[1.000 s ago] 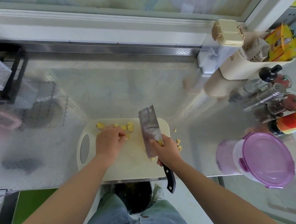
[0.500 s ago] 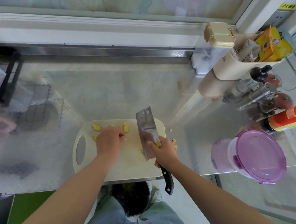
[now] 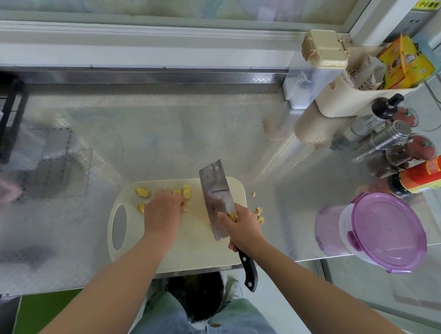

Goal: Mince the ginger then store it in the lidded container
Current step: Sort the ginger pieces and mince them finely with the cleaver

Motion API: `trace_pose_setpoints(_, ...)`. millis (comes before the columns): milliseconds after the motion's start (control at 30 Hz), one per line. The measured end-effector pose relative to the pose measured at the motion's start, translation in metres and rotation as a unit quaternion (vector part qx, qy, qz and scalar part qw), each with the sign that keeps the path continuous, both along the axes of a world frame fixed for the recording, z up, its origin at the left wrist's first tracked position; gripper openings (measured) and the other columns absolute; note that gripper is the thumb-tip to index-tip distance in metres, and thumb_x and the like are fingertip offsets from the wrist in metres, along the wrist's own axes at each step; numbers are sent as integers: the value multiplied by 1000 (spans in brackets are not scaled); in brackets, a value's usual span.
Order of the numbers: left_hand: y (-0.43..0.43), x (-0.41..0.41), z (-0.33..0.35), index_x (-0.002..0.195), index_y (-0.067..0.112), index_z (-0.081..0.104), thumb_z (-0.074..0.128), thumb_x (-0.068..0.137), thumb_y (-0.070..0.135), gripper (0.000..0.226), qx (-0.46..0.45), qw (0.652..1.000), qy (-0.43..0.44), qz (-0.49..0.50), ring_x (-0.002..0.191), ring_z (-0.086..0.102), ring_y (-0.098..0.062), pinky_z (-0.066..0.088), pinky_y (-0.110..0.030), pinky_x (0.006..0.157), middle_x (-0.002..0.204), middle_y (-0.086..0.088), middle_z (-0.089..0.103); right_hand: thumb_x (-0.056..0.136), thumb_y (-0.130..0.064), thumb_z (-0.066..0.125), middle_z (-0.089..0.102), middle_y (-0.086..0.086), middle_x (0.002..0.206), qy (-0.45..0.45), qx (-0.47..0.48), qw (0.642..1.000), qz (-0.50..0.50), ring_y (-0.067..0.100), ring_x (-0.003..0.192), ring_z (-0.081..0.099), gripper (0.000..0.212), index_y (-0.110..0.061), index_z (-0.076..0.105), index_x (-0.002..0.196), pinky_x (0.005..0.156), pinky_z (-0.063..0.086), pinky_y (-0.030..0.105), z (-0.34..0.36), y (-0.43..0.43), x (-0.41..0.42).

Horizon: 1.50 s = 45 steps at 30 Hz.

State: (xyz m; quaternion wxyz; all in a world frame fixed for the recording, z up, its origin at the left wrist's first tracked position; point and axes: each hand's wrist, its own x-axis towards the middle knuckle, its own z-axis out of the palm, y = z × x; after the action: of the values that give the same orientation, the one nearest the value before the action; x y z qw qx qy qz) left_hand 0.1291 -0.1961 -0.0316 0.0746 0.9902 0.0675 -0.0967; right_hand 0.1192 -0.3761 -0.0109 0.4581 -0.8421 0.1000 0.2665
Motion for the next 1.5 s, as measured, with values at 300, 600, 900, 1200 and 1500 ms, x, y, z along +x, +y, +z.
trace_pose_setpoints(300, -3, 0, -1, 107, 21, 68, 58, 94, 27, 18, -13, 1000, 7, 6, 103, 52, -21, 41, -29, 68, 102, -2, 61, 93, -26, 51, 46, 3, 58, 2, -7, 1000, 2, 17, 35, 52, 24, -17, 45, 72, 35, 39, 24, -1, -5, -5)
trace_pose_setpoints(600, 3, -6, -1, 99, 19, 73, 69, 85, 27, 17, -150, 988, -23, 36, 91, 58, -21, 44, -29, 72, 96, -3, 65, 93, -29, 51, 49, 5, 62, -2, -11, 1000, 8, 16, 35, 54, 23, -7, 50, 84, 34, 40, 23, -3, -6, -11)
trace_pose_setpoints(900, 8, -44, -1, 73, 21, 77, 82, 70, 29, 10, -301, 930, 171, 126, 72, 66, -9, 53, -29, 72, 73, 7, 73, 93, -32, 52, 59, 9, 70, -64, -79, 984, 144, 25, 50, 61, 22, -12, 63, 94, 44, 45, 26, -1, -4, -25)
trace_pose_setpoints(1200, 13, -67, -1, 58, 20, 68, 78, 70, 27, 17, -231, 954, 142, 132, 63, 62, -15, 45, -24, 57, 61, 4, 64, 95, -34, 46, 53, 7, 72, -113, -192, 929, 296, 27, 69, 54, 24, -12, 52, 86, 59, 44, 34, -9, 1, -45)
trace_pose_setpoints(1500, 5, -82, -10, 82, 24, 73, 76, 76, 34, 11, -266, 935, 88, 219, 87, 65, -16, 45, -24, 71, 87, 5, 71, 96, -30, 45, 49, 6, 71, -125, -204, 921, 308, 26, 65, 48, 24, -9, 52, 87, 56, 37, 30, -16, 5, -53)
